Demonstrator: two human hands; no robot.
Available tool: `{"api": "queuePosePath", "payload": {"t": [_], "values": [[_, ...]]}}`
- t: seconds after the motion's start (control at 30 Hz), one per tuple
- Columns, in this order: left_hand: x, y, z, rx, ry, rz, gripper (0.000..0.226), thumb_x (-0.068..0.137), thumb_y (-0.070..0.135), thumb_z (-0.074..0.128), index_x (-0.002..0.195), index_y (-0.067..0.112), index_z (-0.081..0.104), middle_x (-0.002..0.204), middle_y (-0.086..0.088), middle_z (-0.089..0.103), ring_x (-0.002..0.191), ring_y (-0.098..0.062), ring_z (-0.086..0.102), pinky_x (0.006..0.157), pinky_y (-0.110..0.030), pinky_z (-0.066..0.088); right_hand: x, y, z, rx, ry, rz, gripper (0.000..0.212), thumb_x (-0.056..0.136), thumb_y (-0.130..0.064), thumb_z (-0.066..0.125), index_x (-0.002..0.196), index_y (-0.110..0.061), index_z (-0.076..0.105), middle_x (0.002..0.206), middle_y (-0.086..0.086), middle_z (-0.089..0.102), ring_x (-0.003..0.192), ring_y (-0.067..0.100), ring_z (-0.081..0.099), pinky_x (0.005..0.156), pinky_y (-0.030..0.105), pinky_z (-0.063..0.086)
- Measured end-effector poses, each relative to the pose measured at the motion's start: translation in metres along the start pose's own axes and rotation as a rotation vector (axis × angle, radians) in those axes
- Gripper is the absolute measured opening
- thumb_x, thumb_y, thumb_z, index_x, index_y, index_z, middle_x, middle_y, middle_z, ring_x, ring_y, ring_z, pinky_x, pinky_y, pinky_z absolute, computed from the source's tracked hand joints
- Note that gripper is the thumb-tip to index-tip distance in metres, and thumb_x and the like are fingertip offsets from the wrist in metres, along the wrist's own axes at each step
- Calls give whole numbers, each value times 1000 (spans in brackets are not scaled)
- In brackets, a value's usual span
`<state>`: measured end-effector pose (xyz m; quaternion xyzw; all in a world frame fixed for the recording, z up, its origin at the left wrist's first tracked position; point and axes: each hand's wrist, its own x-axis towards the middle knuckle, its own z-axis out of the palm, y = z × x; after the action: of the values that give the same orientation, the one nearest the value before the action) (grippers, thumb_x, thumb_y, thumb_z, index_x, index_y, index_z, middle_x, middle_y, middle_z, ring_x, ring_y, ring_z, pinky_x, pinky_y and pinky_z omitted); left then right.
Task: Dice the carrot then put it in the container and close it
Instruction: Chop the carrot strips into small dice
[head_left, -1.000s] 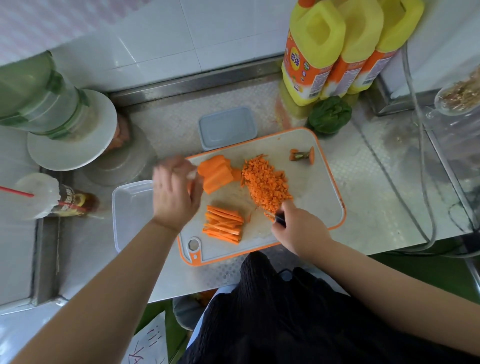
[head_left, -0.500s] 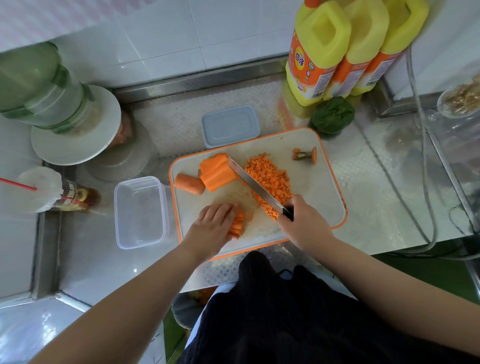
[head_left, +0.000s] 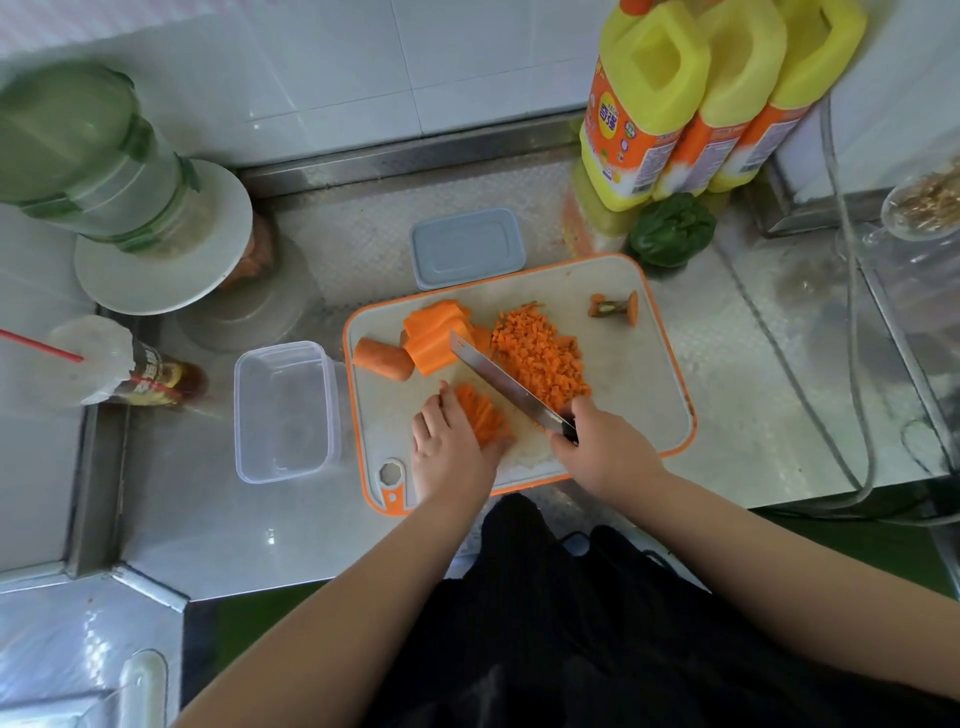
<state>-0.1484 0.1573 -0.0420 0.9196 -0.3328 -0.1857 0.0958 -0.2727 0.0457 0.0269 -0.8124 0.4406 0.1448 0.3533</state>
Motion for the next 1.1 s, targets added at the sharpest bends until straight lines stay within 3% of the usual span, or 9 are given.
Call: {"api": "queuePosePath", "payload": {"t": [0.1, 0.23, 0.4, 0.57, 0.67, 0.8, 0.93, 1.1], "values": [[-4, -11, 2, -96, 45, 51, 88, 85, 55, 65, 150, 8, 27, 149, -8, 31, 134, -28, 29, 110, -41, 30, -3, 2, 6, -45, -10, -32, 24, 100, -33, 43, 87, -13, 41, 70, -2, 46, 79, 29, 56, 62, 32, 35], [1, -19, 8, -198, 113, 128, 63, 89, 42, 67, 138, 8, 46, 137, -8, 46, 127, -28, 38, 108, -41, 34, -6, 0, 9, -59, 4, -51, 27, 101, -34, 39, 84, -13, 40, 66, -4, 42, 71, 25, 48, 60, 32, 32], [3, -25, 15, -253, 250, 226, 52, 85, 41, 71, 118, 5, 54, 124, -11, 51, 115, -29, 46, 97, -39, 42, -10, -2, 10, -99, 10, -83, 25, 102, -33, 38, 84, -15, 37, 68, -4, 41, 72, 26, 48, 60, 32, 30], [12, -33, 24, -188, 316, 440, 25, 91, 31, 50, 91, 7, 56, 105, -11, 52, 98, -30, 47, 85, -43, 48, -11, -5, 15, -173, -8, -120, 21, 102, -30, 35, 86, -17, 36, 64, -5, 37, 67, 23, 46, 59, 34, 34], [17, -36, 31, -141, 343, 490, 25, 91, 29, 47, 88, 6, 56, 101, -13, 54, 95, -29, 45, 85, -40, 45, -8, -7, 19, -212, -37, -93, 20, 102, -27, 35, 85, -16, 36, 65, -4, 37, 69, 25, 49, 59, 34, 36], [23, -40, 39, -141, 400, 543, 16, 92, 24, 49, 92, 8, 51, 101, -15, 56, 93, -33, 50, 83, -41, 48, -2, -16, 24, -241, -67, 2, 16, 101, -19, 36, 100, -10, 49, 79, 2, 49, 77, 25, 54, 64, 35, 41], [23, -42, 43, -162, 387, 544, 12, 92, 22, 50, 98, 12, 46, 102, -15, 56, 95, -34, 51, 84, -42, 49, 8, -19, 30, -251, -117, 48, 16, 99, -13, 38, 108, -6, 50, 82, 5, 52, 74, 24, 52, 56, 33, 38], [22, -42, 41, -140, 379, 539, 13, 91, 21, 54, 98, 11, 49, 104, -13, 56, 94, -34, 52, 84, -43, 49, 14, -8, 29, -163, -104, 21, 23, 103, -29, 36, 91, -11, 45, 68, -3, 41, 72, 23, 50, 62, 33, 36]]}}
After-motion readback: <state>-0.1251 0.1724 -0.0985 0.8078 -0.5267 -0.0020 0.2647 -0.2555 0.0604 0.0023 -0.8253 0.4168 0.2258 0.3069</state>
